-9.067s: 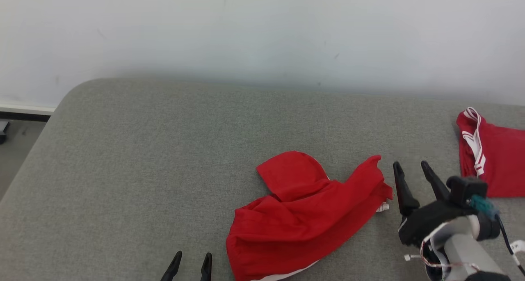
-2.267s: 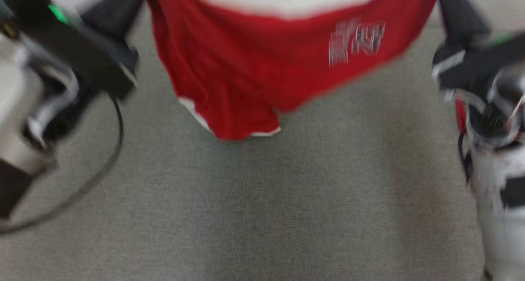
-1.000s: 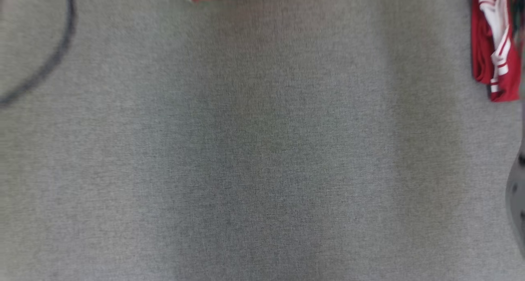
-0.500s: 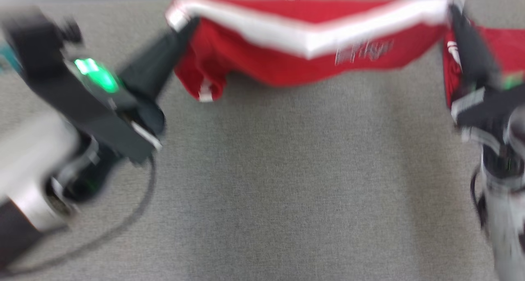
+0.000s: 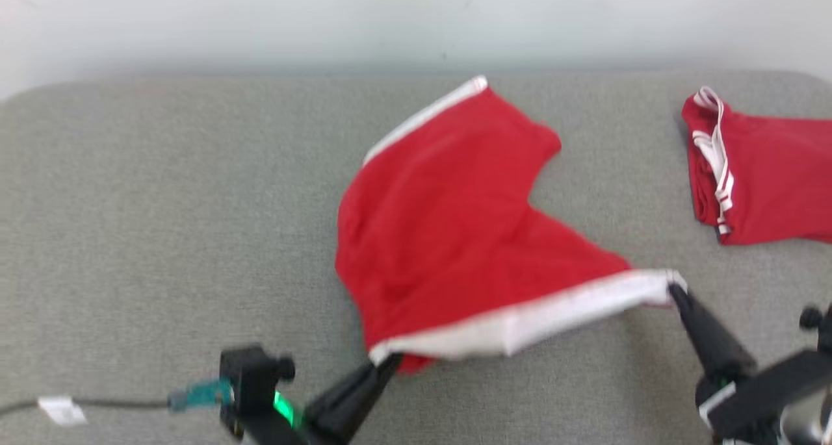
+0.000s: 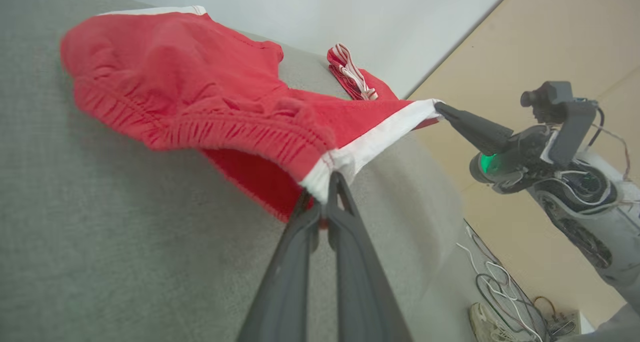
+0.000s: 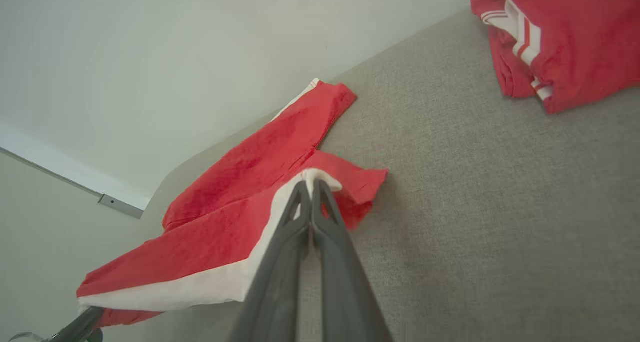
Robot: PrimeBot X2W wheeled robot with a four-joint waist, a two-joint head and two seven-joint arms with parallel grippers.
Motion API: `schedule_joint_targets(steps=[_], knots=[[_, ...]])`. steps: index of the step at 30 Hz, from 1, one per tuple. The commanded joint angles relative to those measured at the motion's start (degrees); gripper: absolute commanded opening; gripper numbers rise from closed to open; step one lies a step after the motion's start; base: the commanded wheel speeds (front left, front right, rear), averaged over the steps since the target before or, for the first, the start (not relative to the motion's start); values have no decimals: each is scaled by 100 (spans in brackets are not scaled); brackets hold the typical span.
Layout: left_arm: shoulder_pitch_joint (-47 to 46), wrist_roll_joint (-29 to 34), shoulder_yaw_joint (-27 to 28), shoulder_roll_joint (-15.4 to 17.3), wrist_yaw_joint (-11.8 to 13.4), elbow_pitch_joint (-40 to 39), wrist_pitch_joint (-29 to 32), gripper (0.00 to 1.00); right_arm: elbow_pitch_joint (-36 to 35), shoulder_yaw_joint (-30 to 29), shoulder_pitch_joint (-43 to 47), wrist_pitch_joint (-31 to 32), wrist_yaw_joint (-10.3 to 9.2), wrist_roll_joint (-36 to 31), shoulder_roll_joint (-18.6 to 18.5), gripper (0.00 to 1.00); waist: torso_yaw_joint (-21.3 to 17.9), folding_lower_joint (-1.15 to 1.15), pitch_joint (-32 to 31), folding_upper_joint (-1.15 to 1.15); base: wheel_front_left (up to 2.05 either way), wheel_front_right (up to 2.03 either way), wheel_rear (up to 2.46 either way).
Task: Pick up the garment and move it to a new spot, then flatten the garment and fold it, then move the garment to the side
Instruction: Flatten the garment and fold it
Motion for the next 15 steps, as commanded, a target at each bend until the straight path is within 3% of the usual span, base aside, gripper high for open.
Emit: schedule_joint_targets(steps=[1,3,7,15], knots=[[166,207,-76,19,9,117,-17,0,-35,-26,156,15,-14,3,7,0,81,2,-221,1,0,0,0],[501,358,-108,-111,8,208,-18,0,-63,-60,474,35,-14,7,35,0,89,2,-298,1,0,0,0],[1002,728,-131,-64,8,522,-18,0,-128,-27,1004,133,-14,-7,22,0,109,2,-460,1,0,0,0],[1595,1209,260,402,8,788,-18,0,-240,165,1938,397,-14,221,-13,0,226,2,-754,1,0,0,0]])
